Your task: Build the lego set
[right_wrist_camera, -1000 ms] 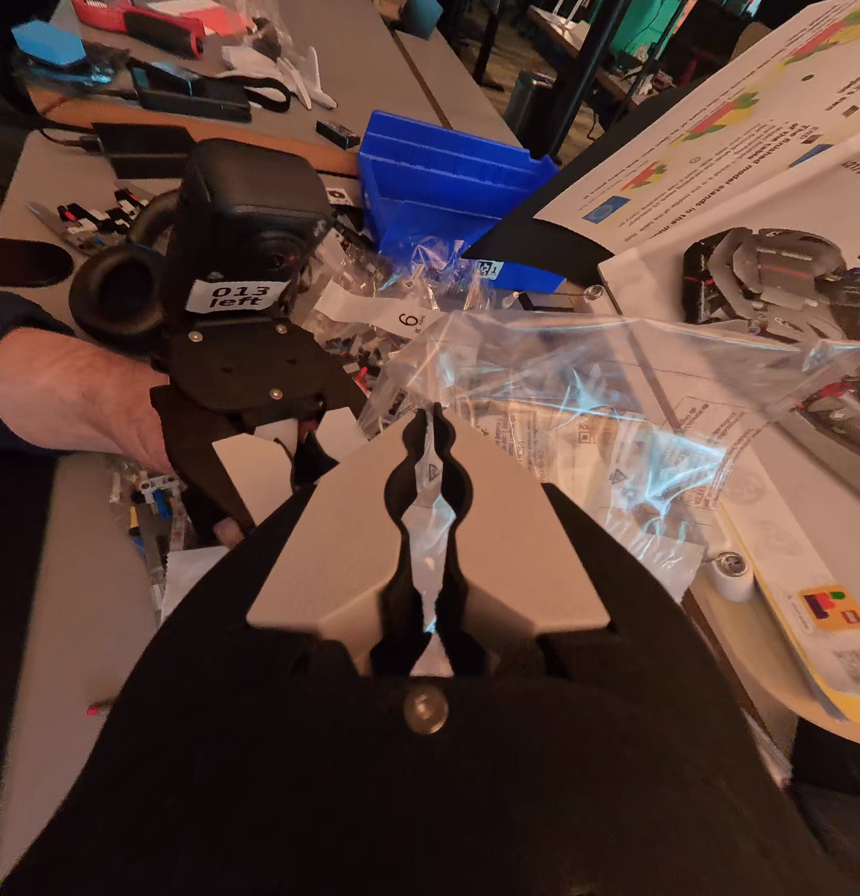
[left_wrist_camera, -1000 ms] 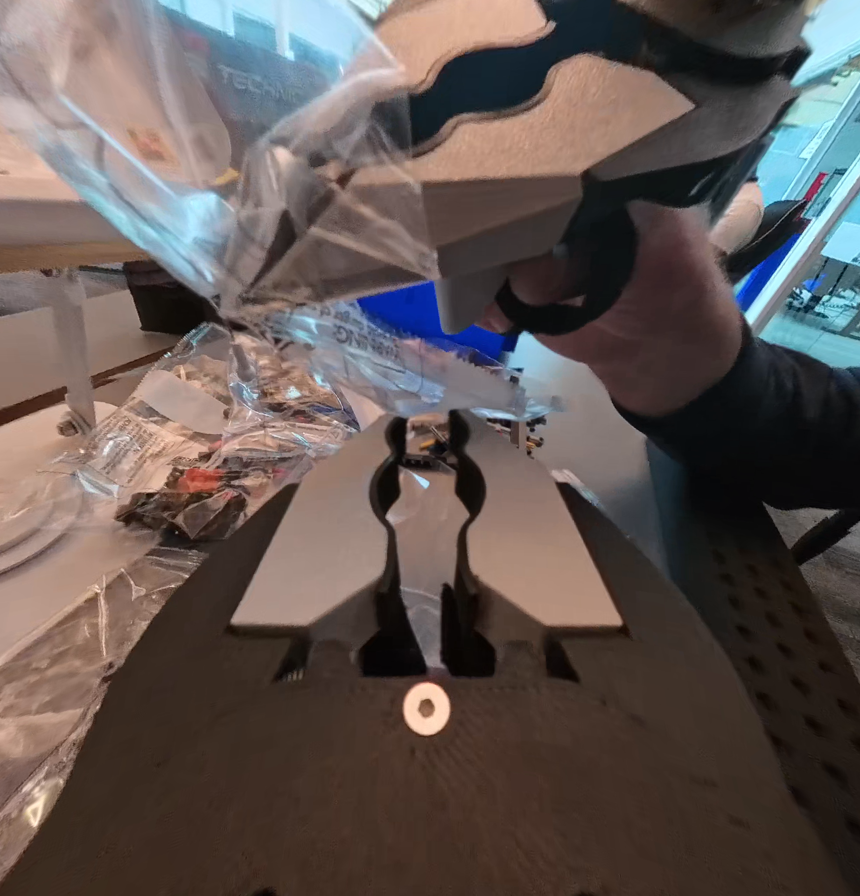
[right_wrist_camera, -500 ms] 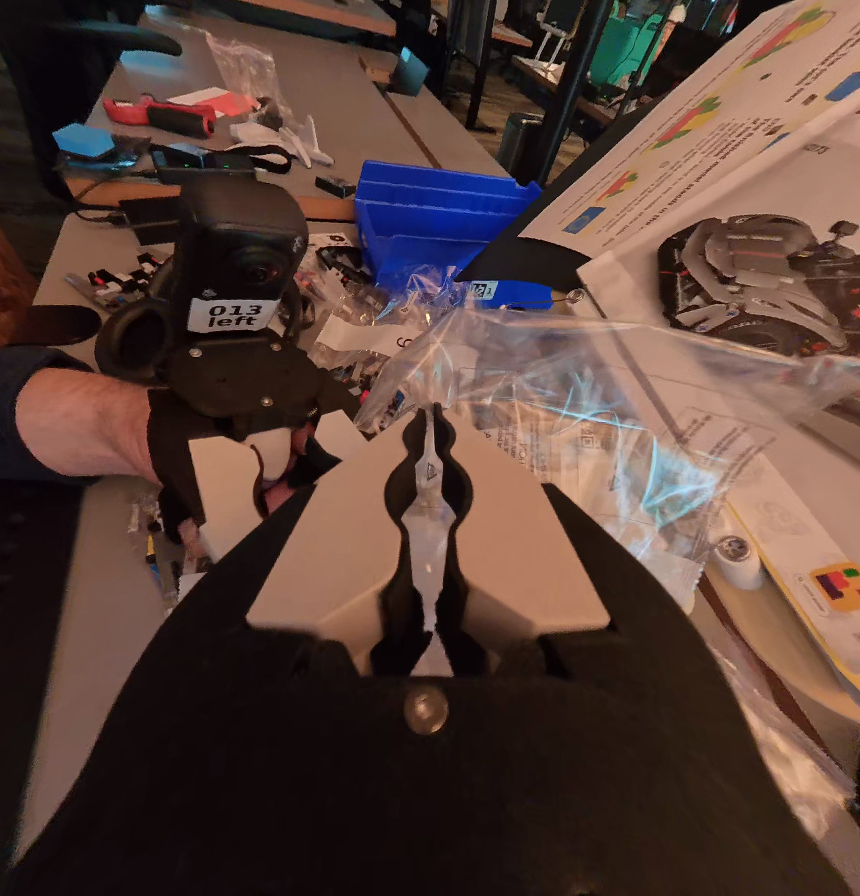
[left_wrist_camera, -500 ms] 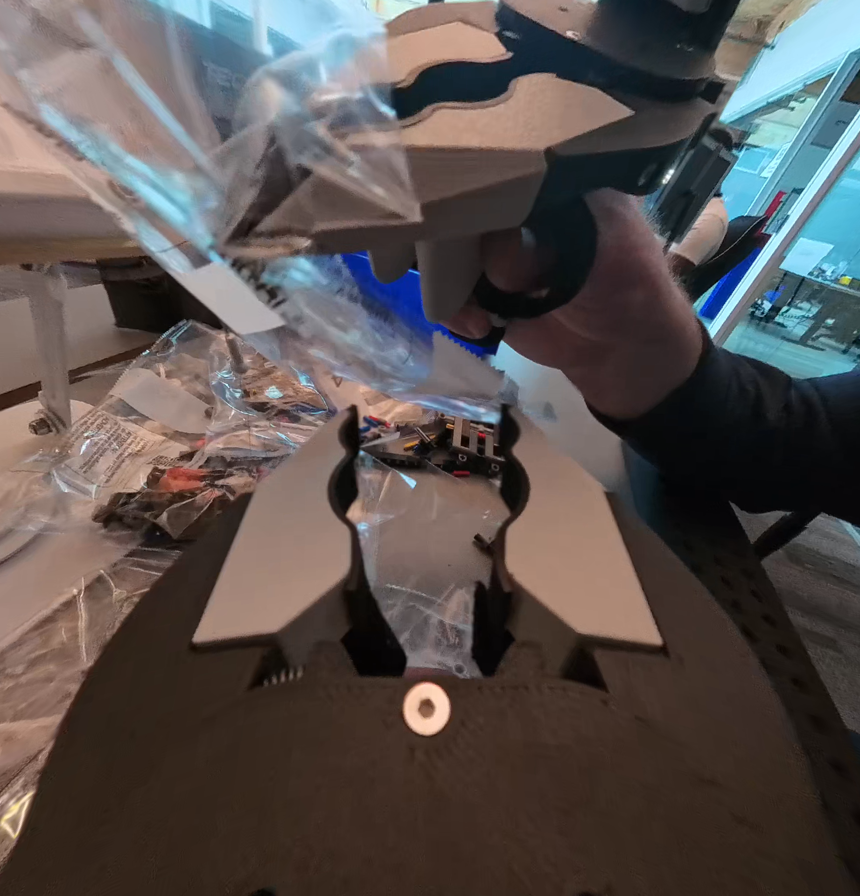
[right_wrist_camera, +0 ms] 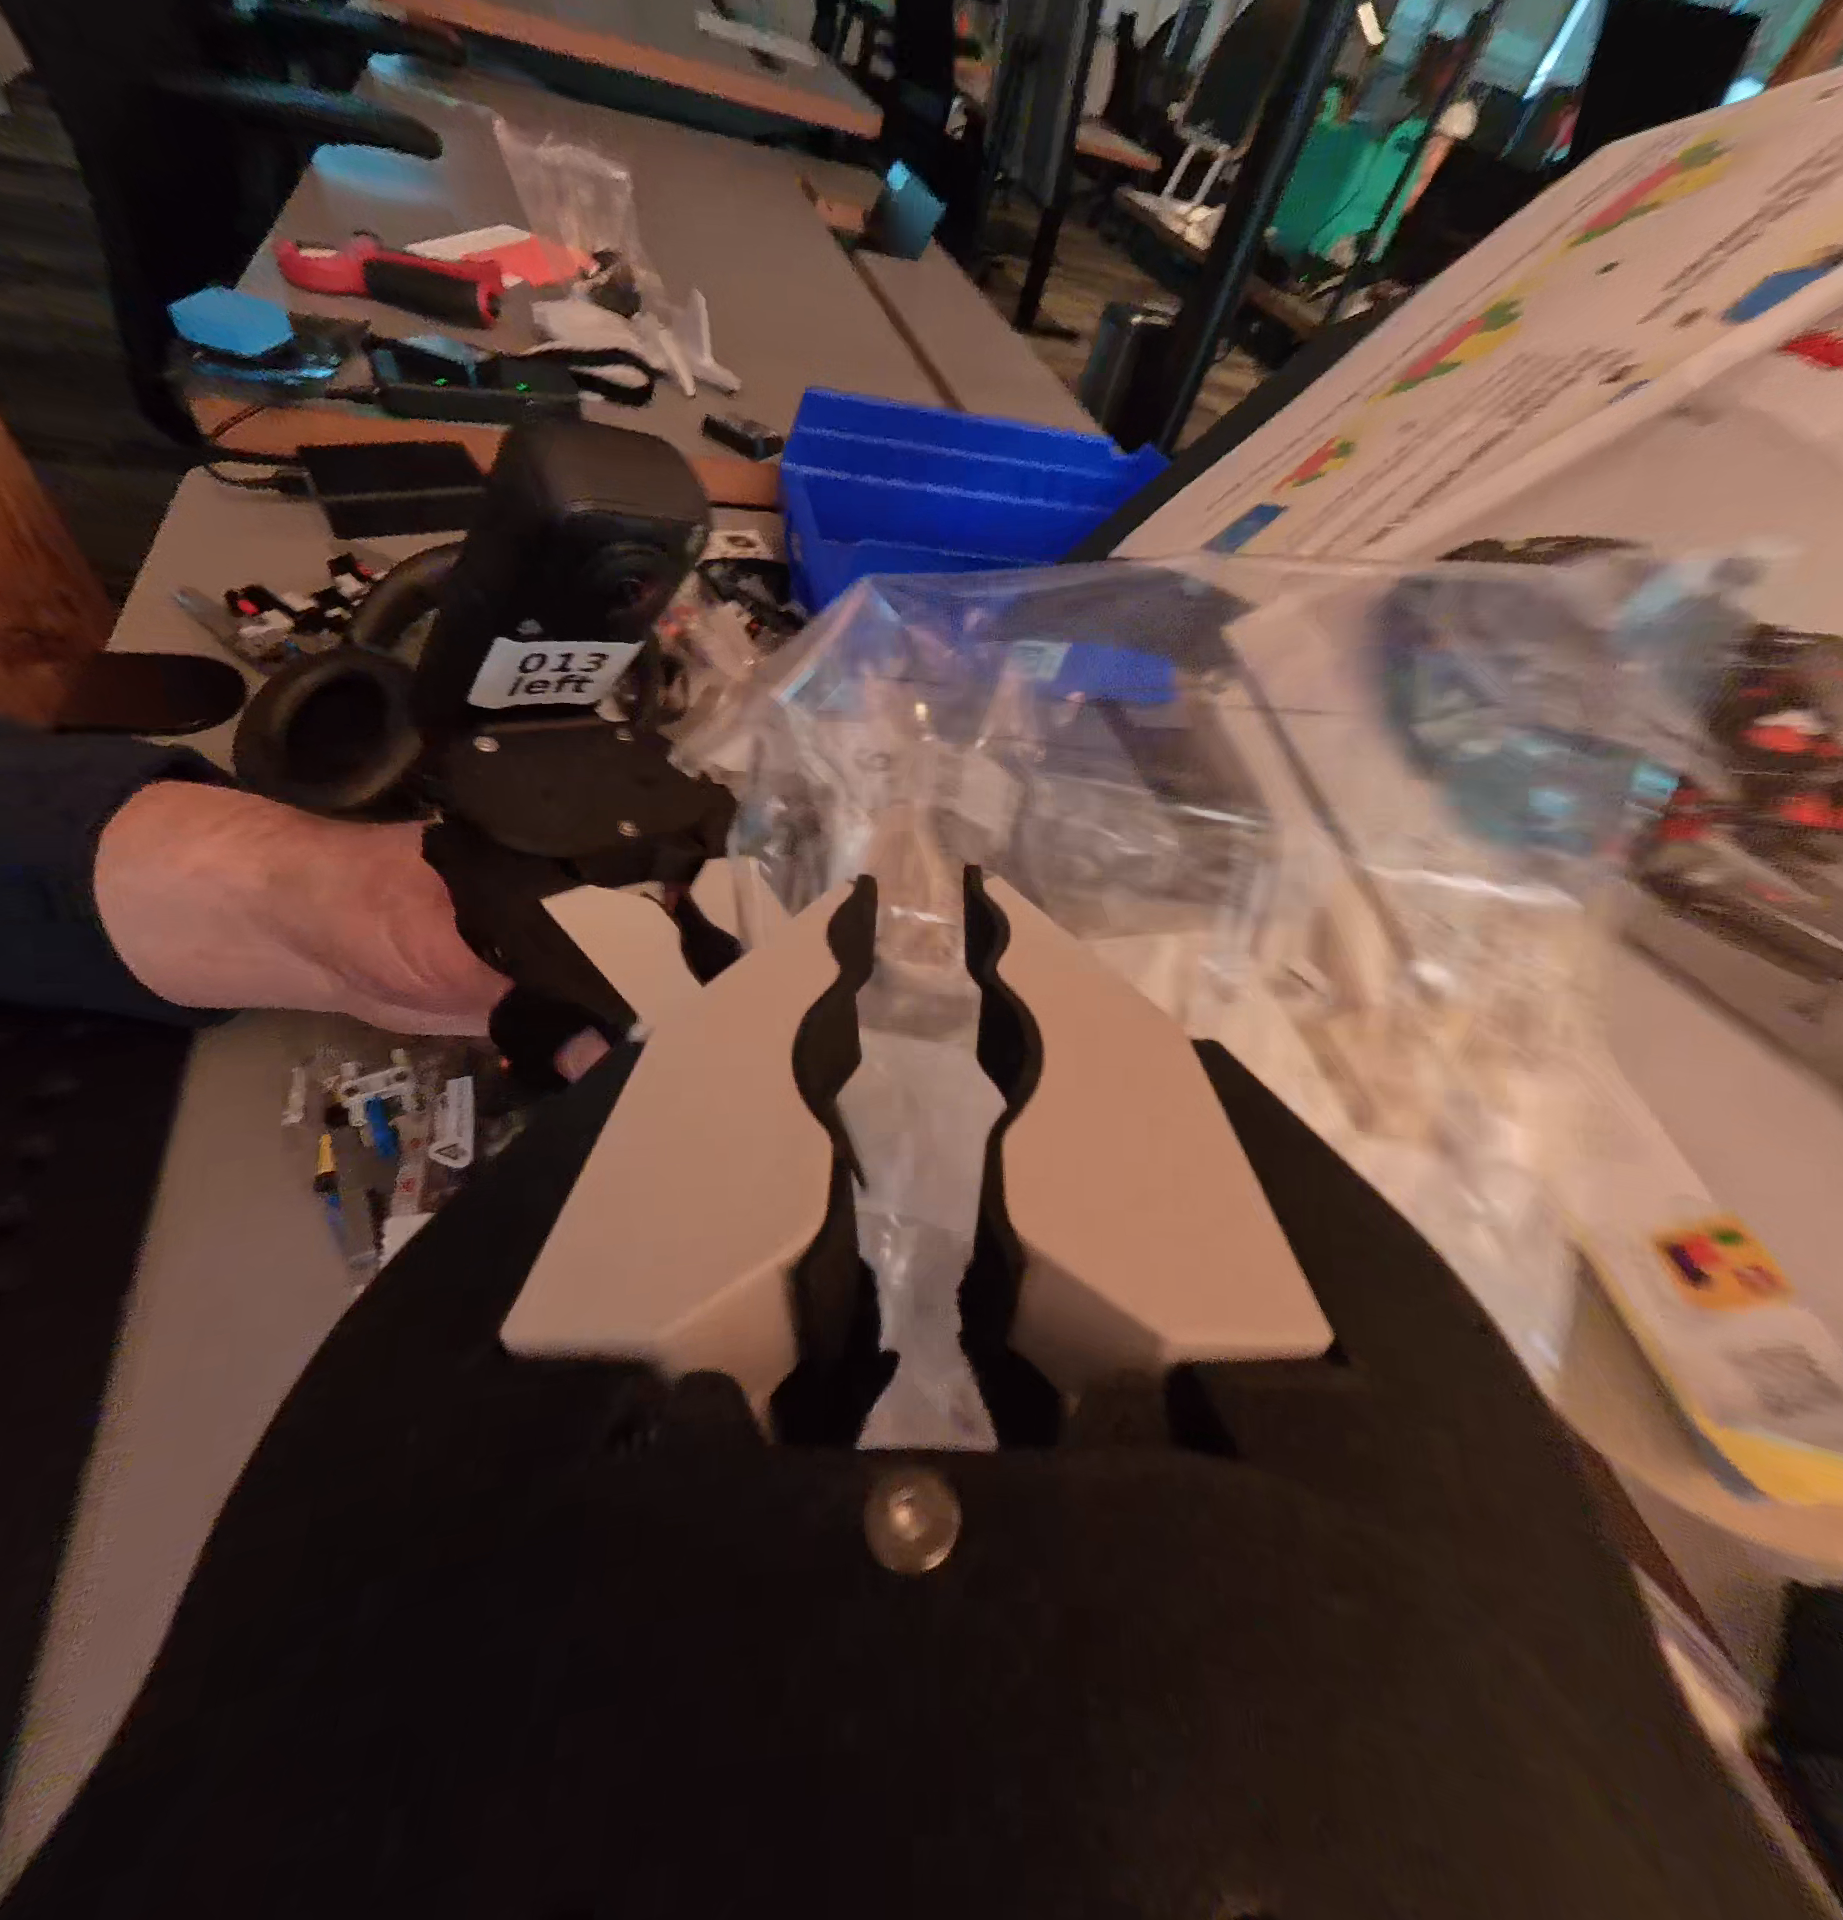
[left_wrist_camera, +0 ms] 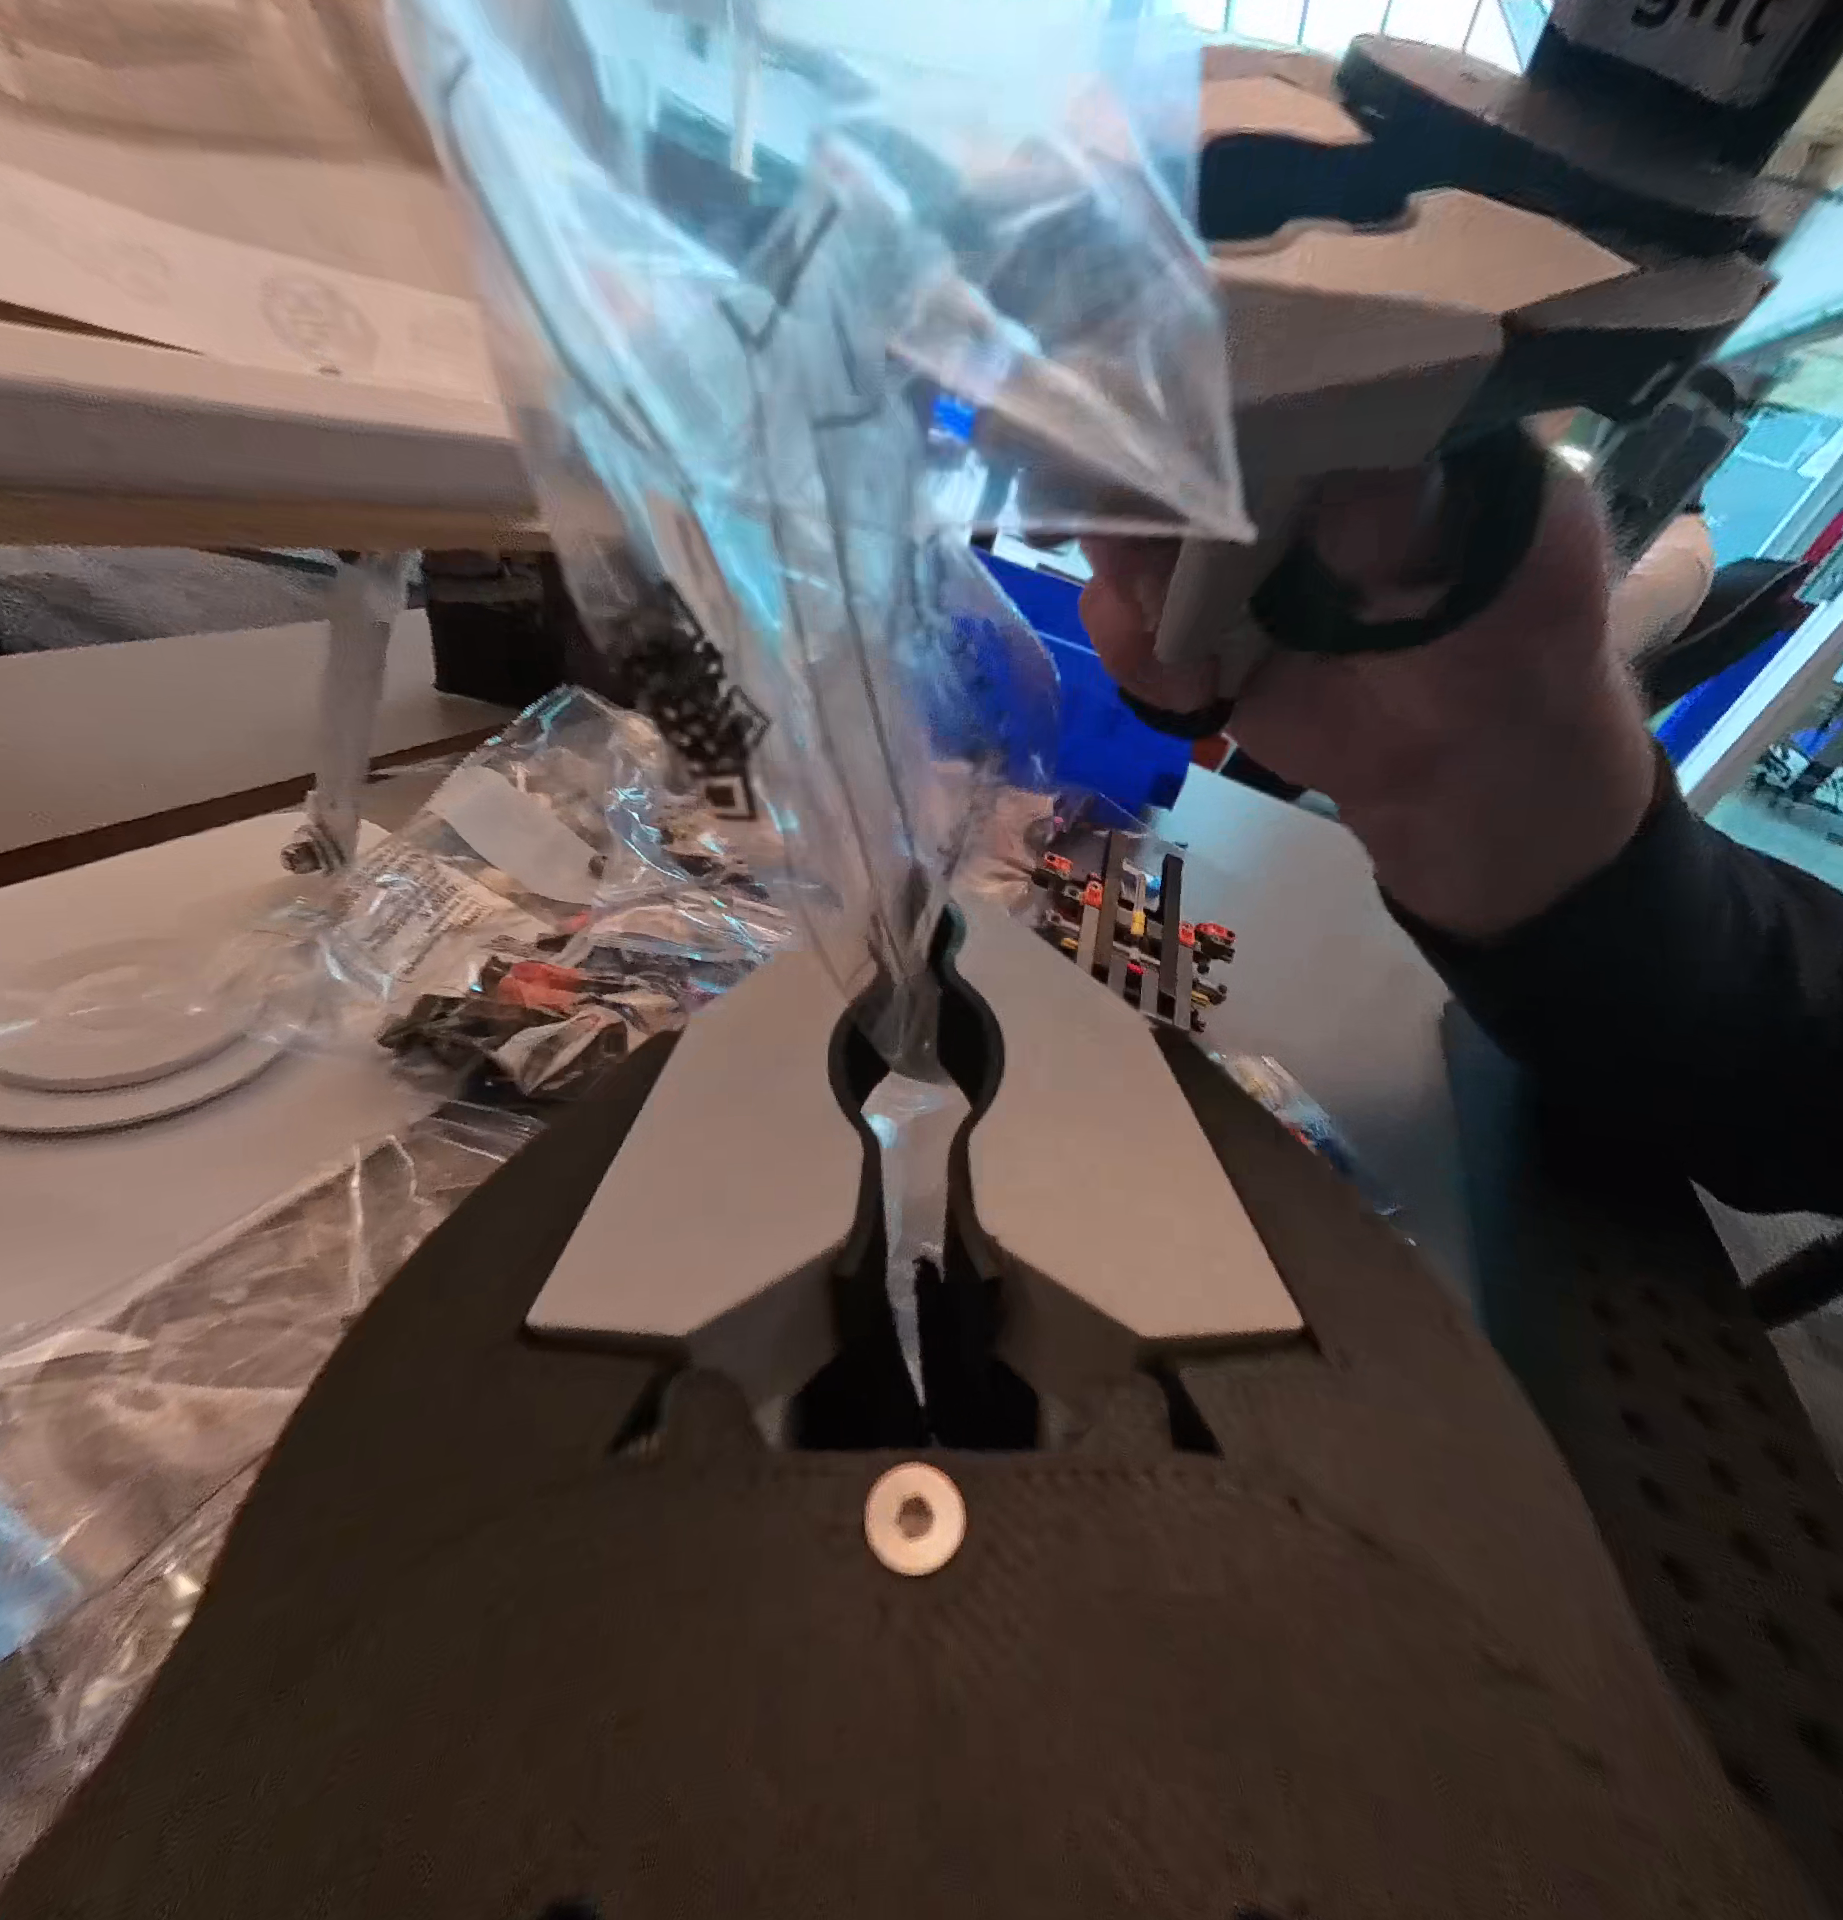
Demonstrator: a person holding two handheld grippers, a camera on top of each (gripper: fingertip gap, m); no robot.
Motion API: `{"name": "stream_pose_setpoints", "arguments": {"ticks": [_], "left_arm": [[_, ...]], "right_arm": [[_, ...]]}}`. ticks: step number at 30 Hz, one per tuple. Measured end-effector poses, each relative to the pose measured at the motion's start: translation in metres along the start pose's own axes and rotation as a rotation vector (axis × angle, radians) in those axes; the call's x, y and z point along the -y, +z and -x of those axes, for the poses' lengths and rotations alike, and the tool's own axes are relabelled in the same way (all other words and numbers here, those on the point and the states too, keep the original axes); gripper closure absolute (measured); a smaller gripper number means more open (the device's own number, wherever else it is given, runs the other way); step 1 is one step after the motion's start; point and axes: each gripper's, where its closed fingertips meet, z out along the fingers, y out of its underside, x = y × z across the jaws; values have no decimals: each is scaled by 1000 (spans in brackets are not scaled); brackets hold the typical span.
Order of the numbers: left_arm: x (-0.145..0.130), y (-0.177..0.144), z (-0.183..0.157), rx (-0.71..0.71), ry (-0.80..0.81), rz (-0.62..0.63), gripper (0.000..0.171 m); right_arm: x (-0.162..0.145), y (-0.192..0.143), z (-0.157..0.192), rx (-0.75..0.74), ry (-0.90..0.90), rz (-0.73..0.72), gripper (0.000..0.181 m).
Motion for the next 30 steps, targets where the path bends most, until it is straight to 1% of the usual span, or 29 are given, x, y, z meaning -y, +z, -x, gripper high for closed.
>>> {"name": "stream_pose_setpoints", "arguments": {"ticks": [2, 4, 6, 8, 9, 11, 14, 16, 19, 21, 22, 24, 26, 27, 30], "left_arm": [[7, -7, 8, 24, -14, -34, 171], [14, -14, 15, 34, -36, -70, 171], [23, -21, 20, 38, -49, -125, 171], [31, -26, 19, 5, -65, -165, 171], [32, -27, 19, 4, -64, -175, 171], [35, -29, 16, -9, -50, -190, 171], [40, -33, 15, -24, -47, -224, 171], [43, -35, 15, -32, -52, -239, 171], [43, -36, 16, -43, -78, -248, 171], [42, -35, 14, -67, -95, -246, 171], [40, -33, 11, -93, -108, -233, 171], [37, -30, 7, -115, -117, -221, 171], [36, -27, 3, -140, -123, -220, 171], [37, -28, 4, -127, -118, -233, 171], [38, -29, 2, -136, -109, -239, 171]], "right_arm": [[6, -17, -11, 14, 35, -28, 160], [2, -29, -19, 44, 68, 4, 153], [-17, -35, -26, 49, 59, 112, 146], [-43, -36, -38, 6, 56, 236, 133], [-54, -35, -41, 9, 64, 280, 128], [-63, -32, -43, 34, 100, 277, 127], [-85, -30, -63, -33, 136, 335, 116], [-88, -32, -69, -34, 159, 311, 115], [-73, -36, -73, -45, 143, 220, 115], [-62, -34, -68, -38, 125, 182, 104], [-54, -32, -65, -34, 117, 145, 104], [-41, -31, -56, 11, 153, 69, 111], [-35, -30, -50, 71, 221, 22, 113], [-32, -30, -46, 113, 248, -8, 114], [-33, -32, -46, 155, 293, -26, 120]]}}
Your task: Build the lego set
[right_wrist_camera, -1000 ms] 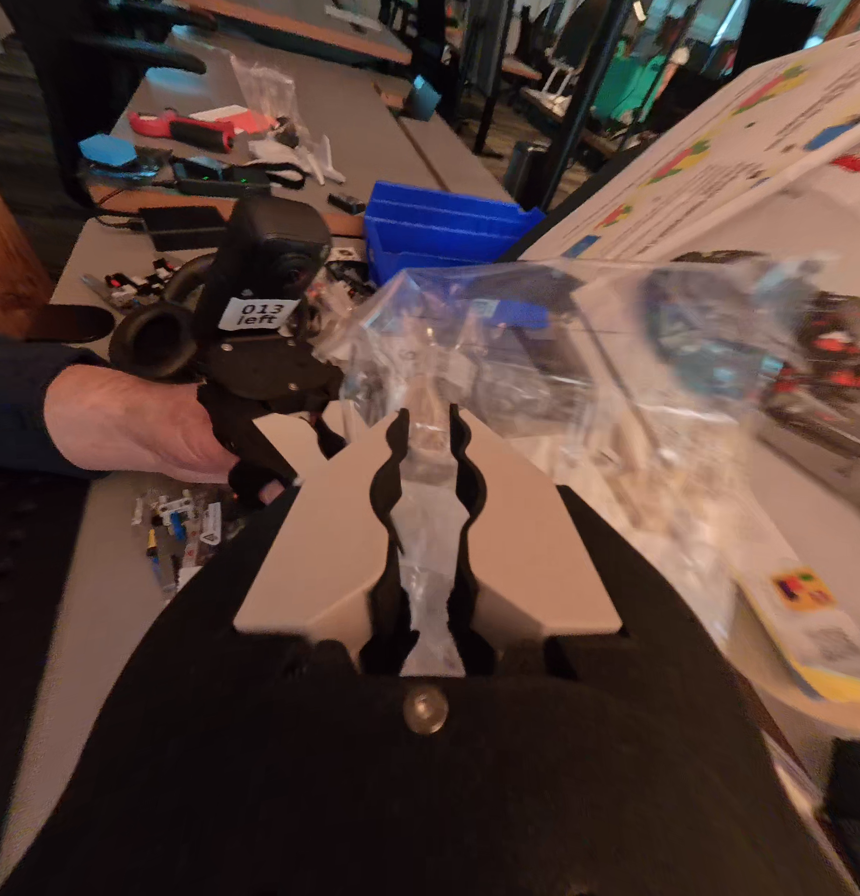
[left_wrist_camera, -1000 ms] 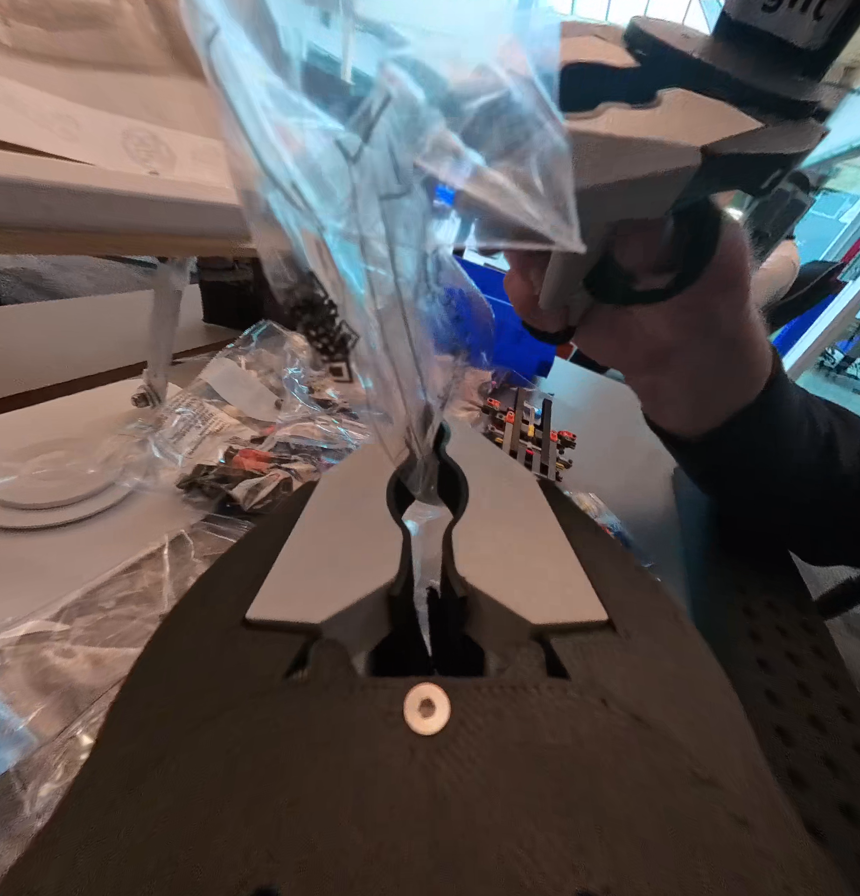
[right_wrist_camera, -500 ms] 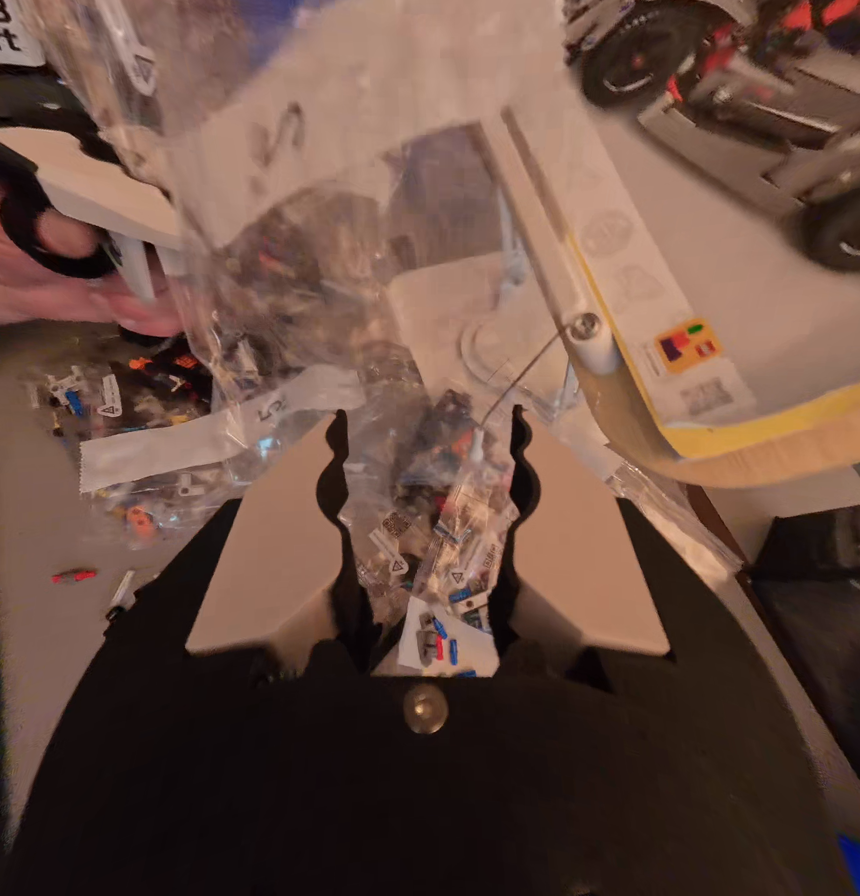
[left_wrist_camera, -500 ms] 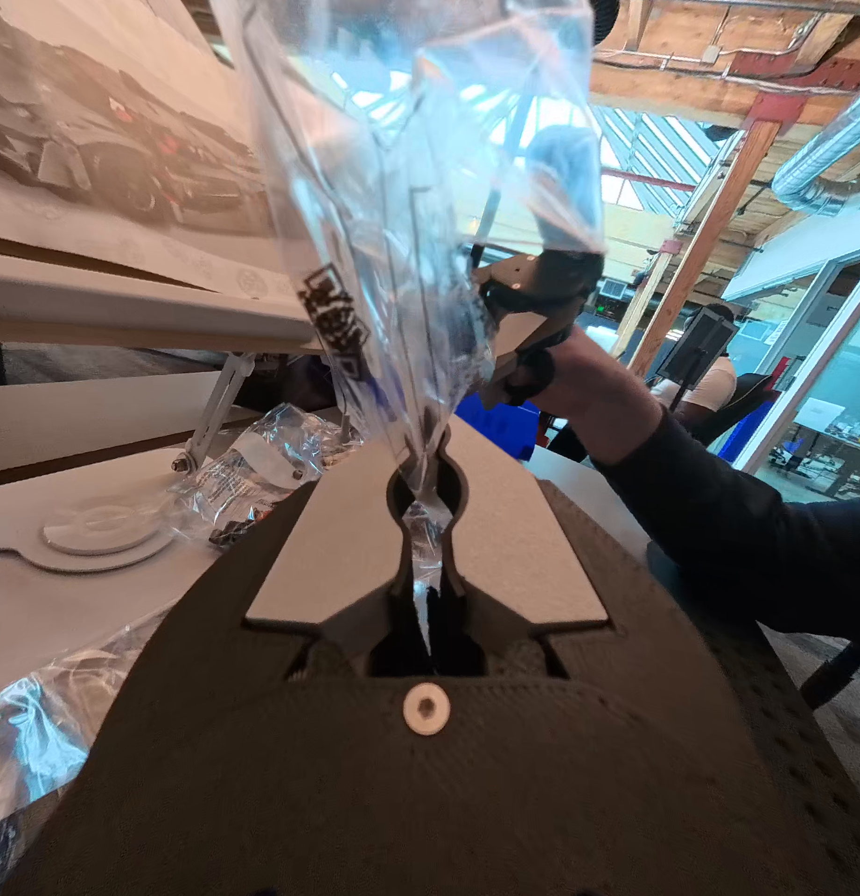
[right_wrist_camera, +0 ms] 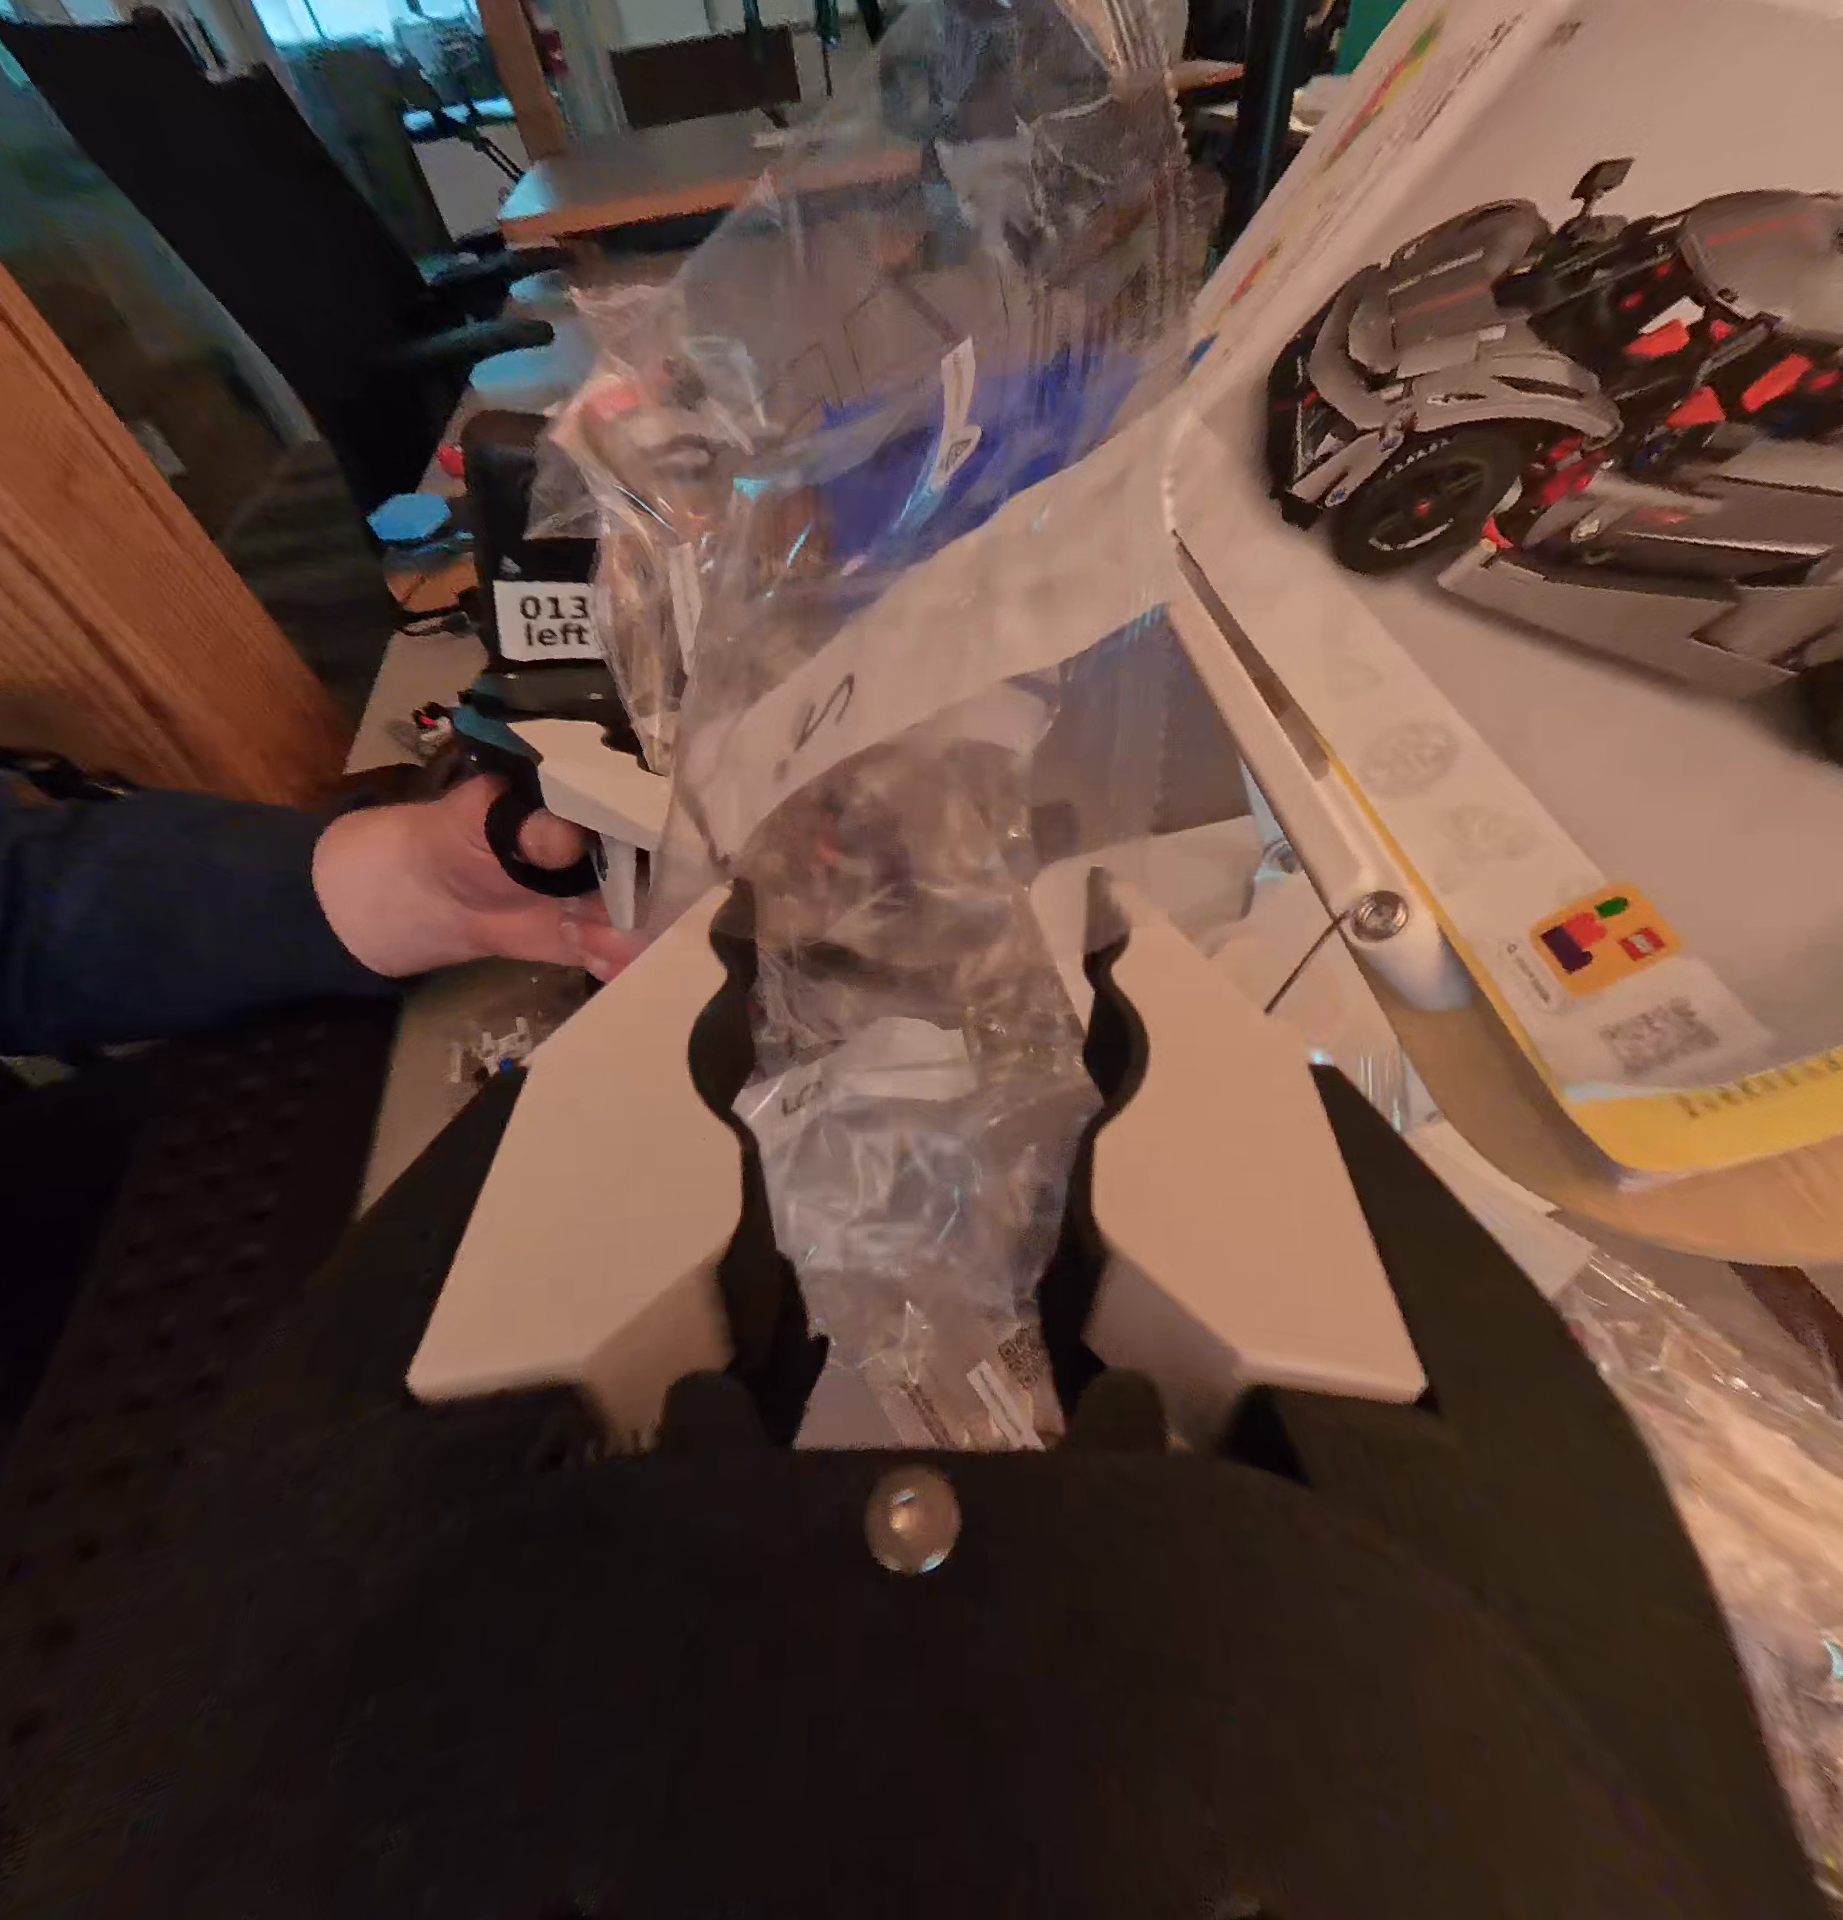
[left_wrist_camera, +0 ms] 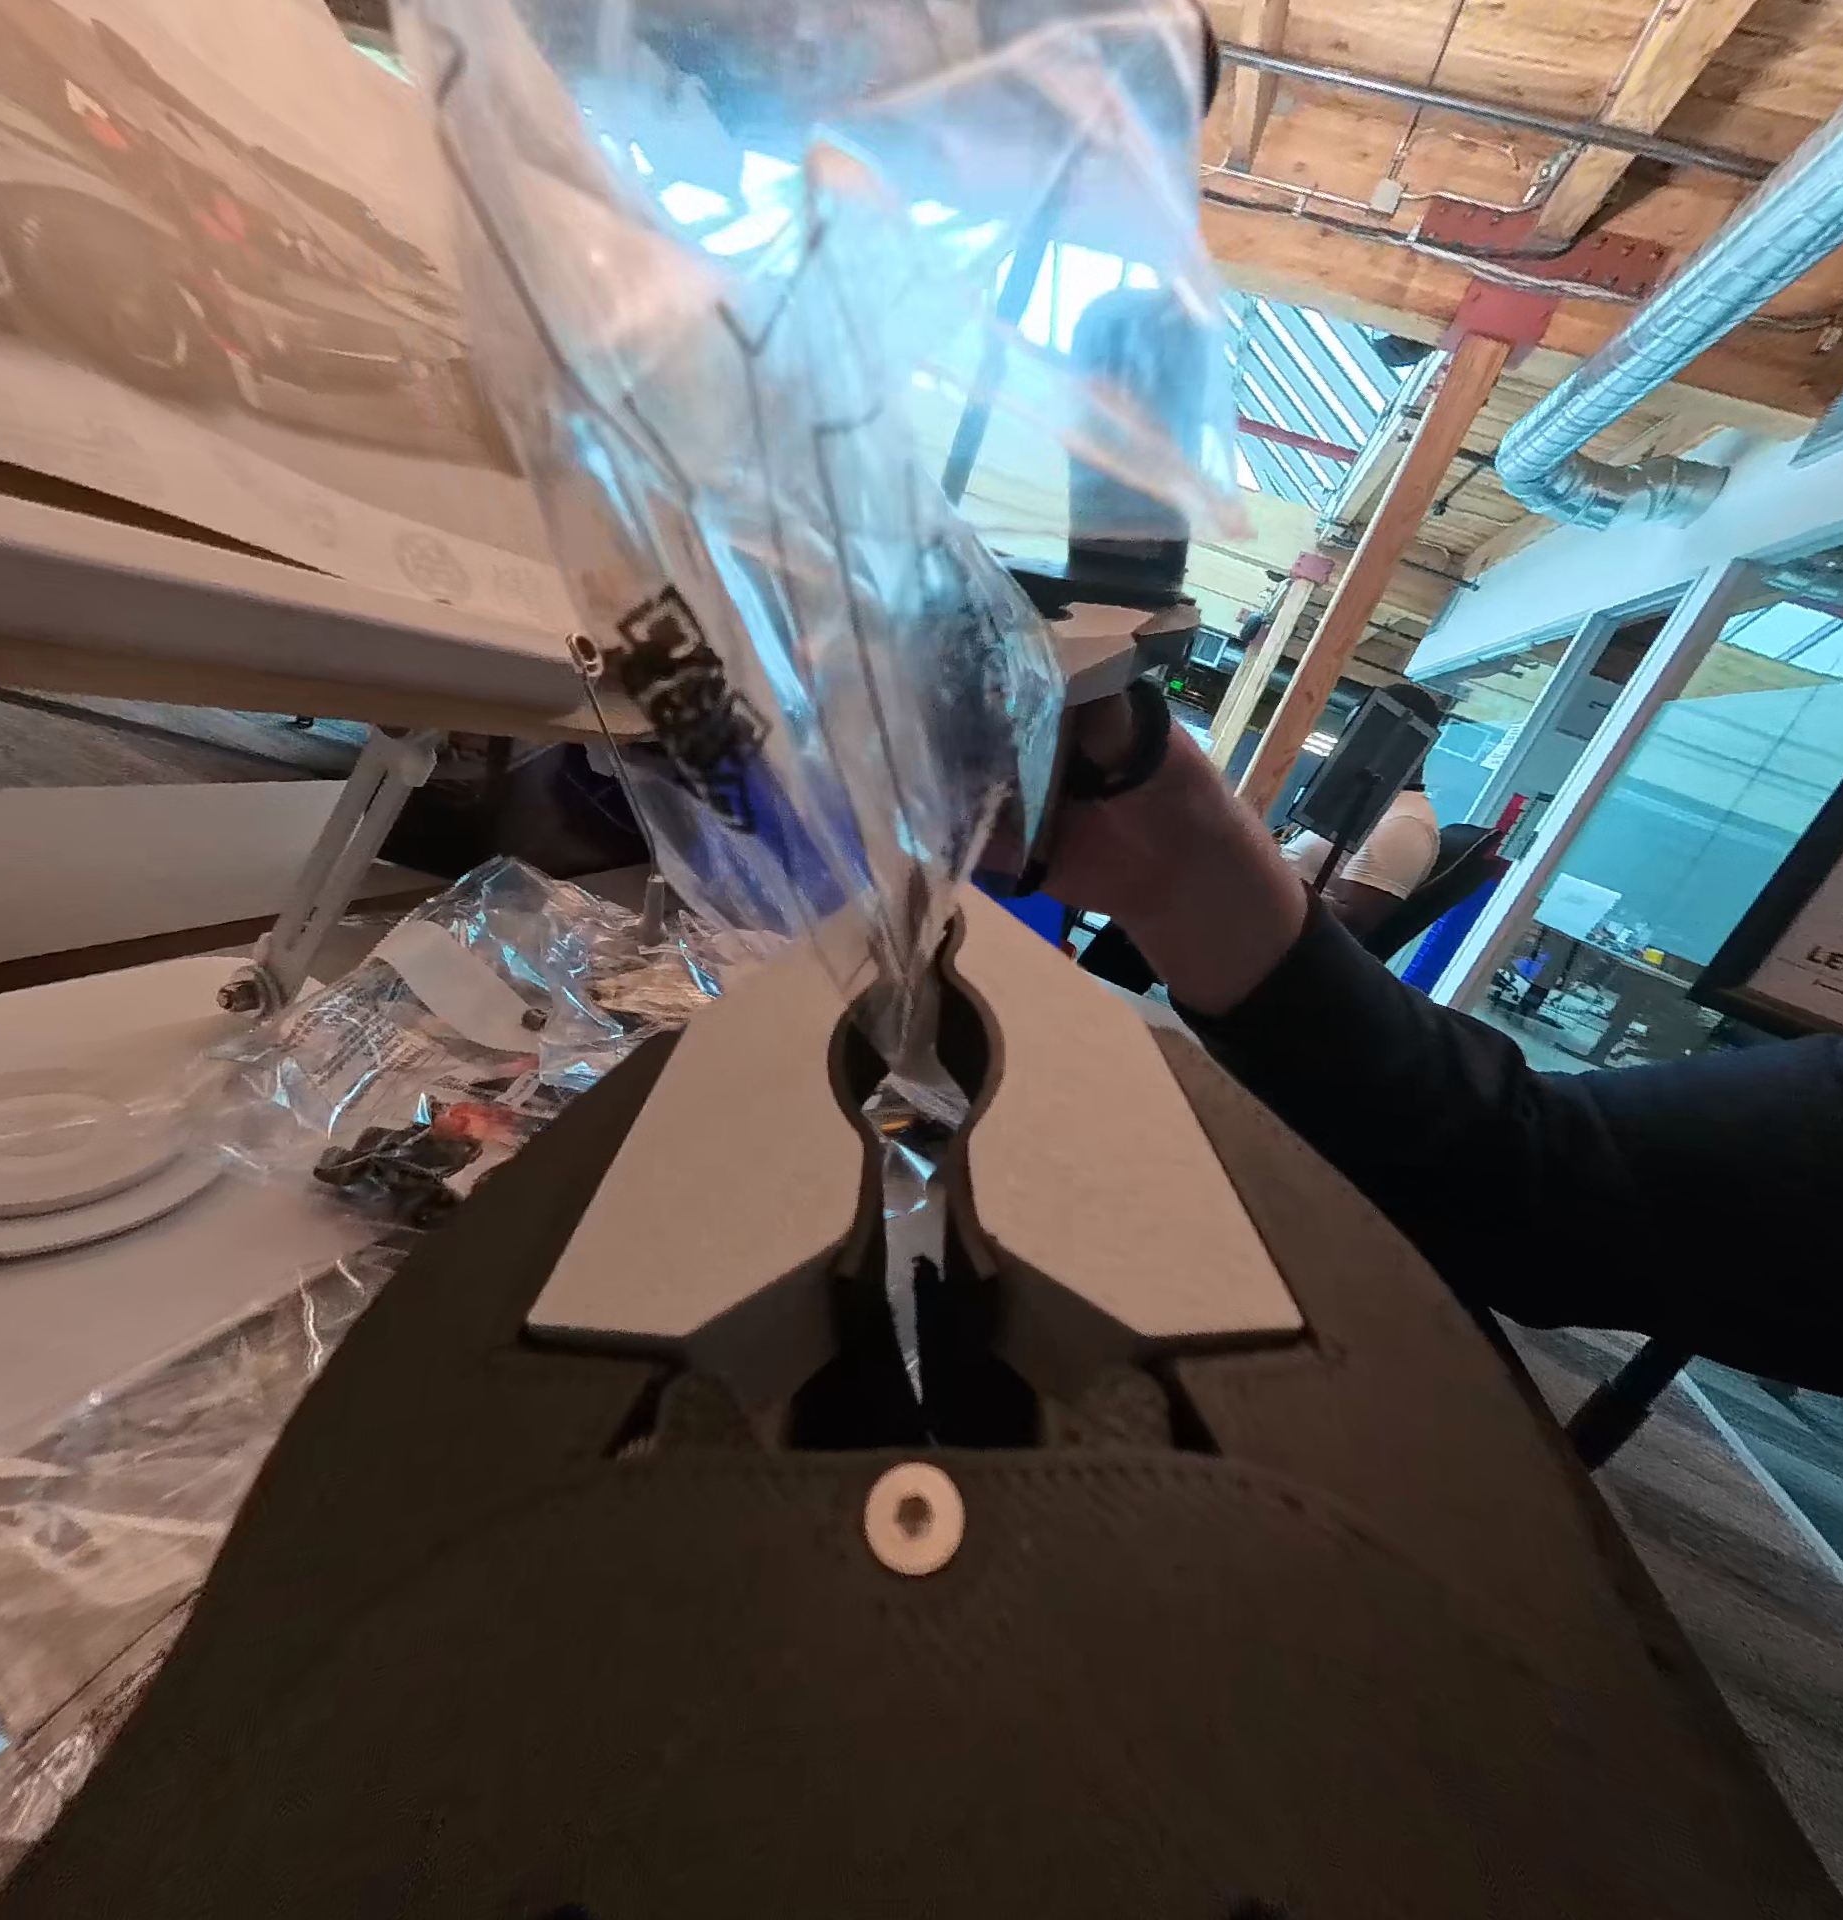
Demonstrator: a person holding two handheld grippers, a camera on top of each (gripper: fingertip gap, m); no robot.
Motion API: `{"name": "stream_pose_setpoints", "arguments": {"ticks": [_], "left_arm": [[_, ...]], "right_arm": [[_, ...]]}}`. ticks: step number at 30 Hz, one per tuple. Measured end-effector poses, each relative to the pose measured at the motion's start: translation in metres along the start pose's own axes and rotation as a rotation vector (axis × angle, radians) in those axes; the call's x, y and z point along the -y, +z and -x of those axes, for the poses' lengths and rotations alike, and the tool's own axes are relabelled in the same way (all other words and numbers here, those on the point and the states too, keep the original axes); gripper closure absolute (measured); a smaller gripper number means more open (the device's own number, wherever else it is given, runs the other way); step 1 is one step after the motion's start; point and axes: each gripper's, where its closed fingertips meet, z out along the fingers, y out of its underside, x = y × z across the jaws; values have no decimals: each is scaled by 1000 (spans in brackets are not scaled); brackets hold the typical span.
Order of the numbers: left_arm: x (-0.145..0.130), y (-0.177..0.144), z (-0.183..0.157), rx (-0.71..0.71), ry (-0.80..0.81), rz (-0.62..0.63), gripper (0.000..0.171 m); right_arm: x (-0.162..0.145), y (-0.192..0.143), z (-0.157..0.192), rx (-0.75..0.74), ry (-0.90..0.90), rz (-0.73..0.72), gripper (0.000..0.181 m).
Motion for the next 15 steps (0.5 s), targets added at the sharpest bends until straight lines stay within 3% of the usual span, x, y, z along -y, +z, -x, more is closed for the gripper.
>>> {"name": "stream_pose_setpoints", "arguments": {"ticks": [3, 5, 7, 10, 15], "left_arm": [[-4, 2, -5, -40, -27, 17, 171], [-9, 5, -9, -66, -39, 34, 171], [-14, 8, -9, -65, -40, 61, 171], [-20, 9, -3, -22, -37, 103, 158], [-9, 2, 17, 131, 46, 83, 133]], "right_arm": [[6, 1, 7, 52, 39, -46, 129], [4, 6, 9, 57, 45, -46, 145], [4, 7, 14, 80, 36, -62, 181], [7, 1, 11, 40, 4, -55, 181], [16, -21, -3, -170, -133, 22, 181]]}}
